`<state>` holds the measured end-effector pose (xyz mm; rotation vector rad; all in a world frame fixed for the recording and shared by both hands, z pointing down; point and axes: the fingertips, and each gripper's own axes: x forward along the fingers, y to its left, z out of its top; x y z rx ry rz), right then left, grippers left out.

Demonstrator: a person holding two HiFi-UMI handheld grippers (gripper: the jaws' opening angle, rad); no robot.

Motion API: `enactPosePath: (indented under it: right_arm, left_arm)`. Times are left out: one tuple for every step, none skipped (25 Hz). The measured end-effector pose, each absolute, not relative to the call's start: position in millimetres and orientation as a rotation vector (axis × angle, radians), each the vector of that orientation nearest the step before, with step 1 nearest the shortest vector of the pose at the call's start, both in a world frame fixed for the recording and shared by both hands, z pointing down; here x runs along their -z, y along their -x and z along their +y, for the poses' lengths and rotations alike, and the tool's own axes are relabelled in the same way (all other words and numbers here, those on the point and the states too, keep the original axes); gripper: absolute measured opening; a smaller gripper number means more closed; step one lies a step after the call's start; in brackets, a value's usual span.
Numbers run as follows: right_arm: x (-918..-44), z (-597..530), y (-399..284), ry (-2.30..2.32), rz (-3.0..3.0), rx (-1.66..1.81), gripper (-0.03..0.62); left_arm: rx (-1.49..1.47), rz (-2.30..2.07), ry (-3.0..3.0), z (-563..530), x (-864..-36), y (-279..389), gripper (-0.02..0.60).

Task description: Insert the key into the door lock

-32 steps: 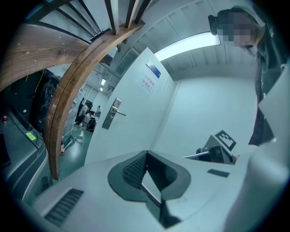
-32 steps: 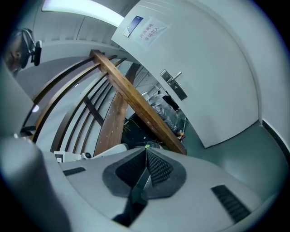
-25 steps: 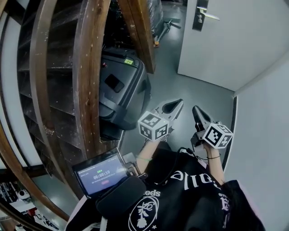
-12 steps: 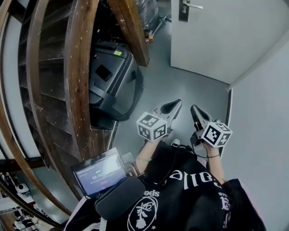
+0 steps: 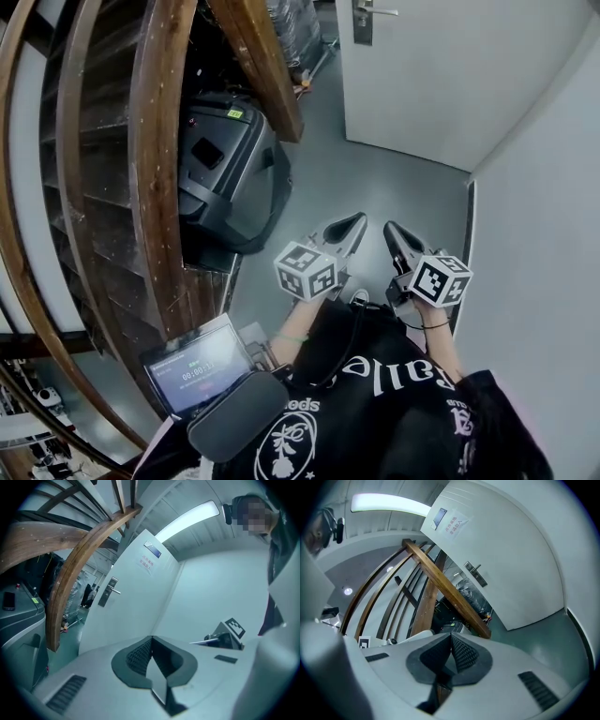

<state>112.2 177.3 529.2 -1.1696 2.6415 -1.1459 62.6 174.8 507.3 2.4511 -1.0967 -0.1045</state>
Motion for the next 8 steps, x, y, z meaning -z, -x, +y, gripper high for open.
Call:
enactPosePath:
  right_arm:
    - [-529.7,178.3,-114.0,1.168,2.641,1.146,0.020]
    - [-530.0,178.8,-115.8,1.168,2.640,1.146,0.020]
    - [-530.0,179.1,-117.7,1.168,2.640,1.145,0.020]
    - [-529.6,179.2,-119.6,1.169,2.639,1.143,0.020]
    - [-528.7,179.1,-121.5,1.168,2.639,1.140,0.020]
    - [-527.4,178.9,-123.4,1.167,2.637,1.138,0.020]
    - [-525.9,178.4,-125.1,1.165,2.636,1.135,0.020]
    - [-524.3,177.9,-126.7,1.162,2.635,1.132,0.020]
  left_arm:
    - [0.101,-1.096,-2.452,175.9,-507.7,-64.6,0.005]
    - [0.099,-1.095,-2.454,176.8,-507.7,-66.2,0.005]
    - [0.097,-1.096,-2.456,177.7,-507.4,-67.5,0.005]
    - [0.096,-1.098,-2.458,178.7,-506.7,-68.5,0.005]
    - [0.096,-1.101,-2.458,179.5,-505.9,-69.2,0.005]
    - [0.096,-1.106,-2.458,179.9,-505.1,-69.7,0.005]
    - [0.097,-1.110,-2.458,180.2,-504.2,-70.2,0.005]
    - [0.097,-1.116,-2.457,180.4,-503.3,-70.7,0.005]
